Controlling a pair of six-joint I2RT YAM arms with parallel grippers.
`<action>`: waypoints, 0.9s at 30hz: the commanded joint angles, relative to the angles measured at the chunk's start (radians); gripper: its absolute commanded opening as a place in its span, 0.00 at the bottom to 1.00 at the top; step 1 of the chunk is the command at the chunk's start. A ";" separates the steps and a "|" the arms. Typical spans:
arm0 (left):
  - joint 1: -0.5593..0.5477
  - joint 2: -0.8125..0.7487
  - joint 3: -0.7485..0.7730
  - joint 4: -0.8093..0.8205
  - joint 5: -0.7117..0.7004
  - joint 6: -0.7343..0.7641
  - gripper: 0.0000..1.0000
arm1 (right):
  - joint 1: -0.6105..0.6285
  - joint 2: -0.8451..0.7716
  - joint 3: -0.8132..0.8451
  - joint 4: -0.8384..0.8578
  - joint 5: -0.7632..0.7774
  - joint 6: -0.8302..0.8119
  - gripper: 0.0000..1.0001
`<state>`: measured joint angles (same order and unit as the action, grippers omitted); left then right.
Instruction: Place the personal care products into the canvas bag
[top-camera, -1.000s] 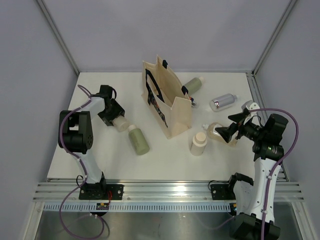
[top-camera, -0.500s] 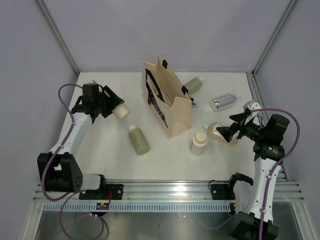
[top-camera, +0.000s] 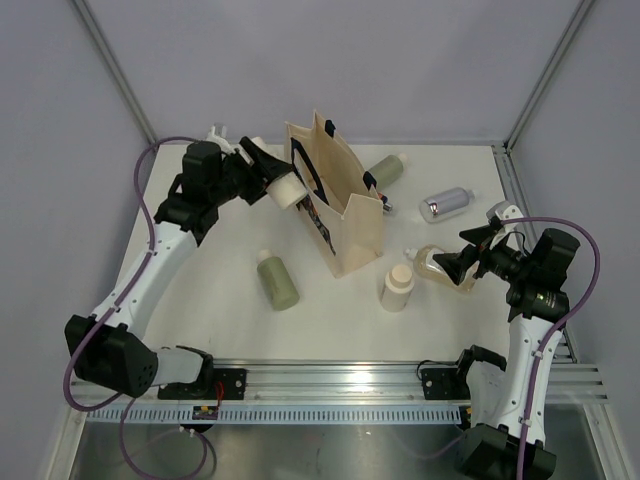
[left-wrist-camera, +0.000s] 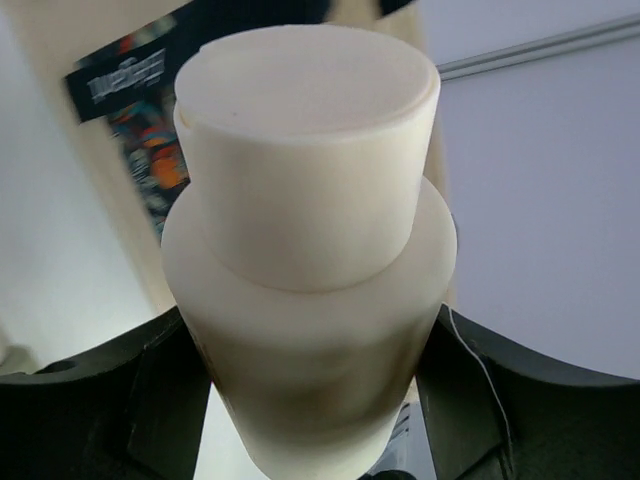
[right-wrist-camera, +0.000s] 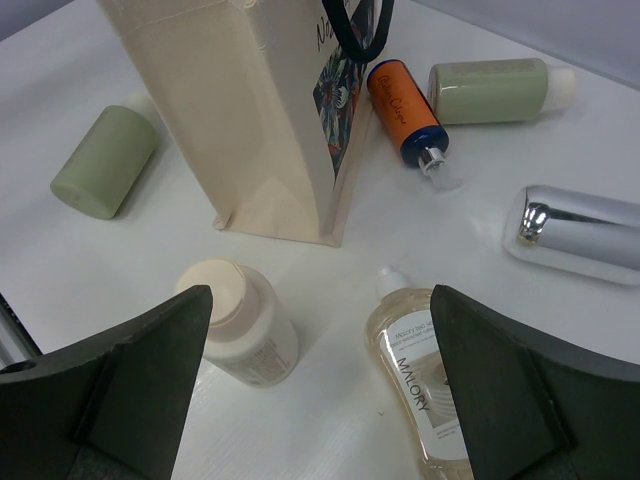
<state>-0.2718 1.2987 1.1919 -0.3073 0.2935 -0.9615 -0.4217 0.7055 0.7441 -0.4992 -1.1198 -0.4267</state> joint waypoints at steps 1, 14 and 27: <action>-0.044 0.002 0.169 0.208 0.021 -0.040 0.00 | -0.006 -0.001 0.011 0.007 -0.028 -0.009 0.99; -0.208 0.399 0.619 0.036 -0.125 0.135 0.00 | -0.011 -0.003 0.009 0.001 -0.038 -0.011 0.99; -0.282 0.600 0.684 -0.085 -0.179 0.343 0.24 | -0.014 0.000 0.008 -0.002 -0.043 -0.015 0.99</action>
<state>-0.5407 1.9041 1.8004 -0.4892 0.1150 -0.6758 -0.4286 0.7055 0.7441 -0.5030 -1.1381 -0.4267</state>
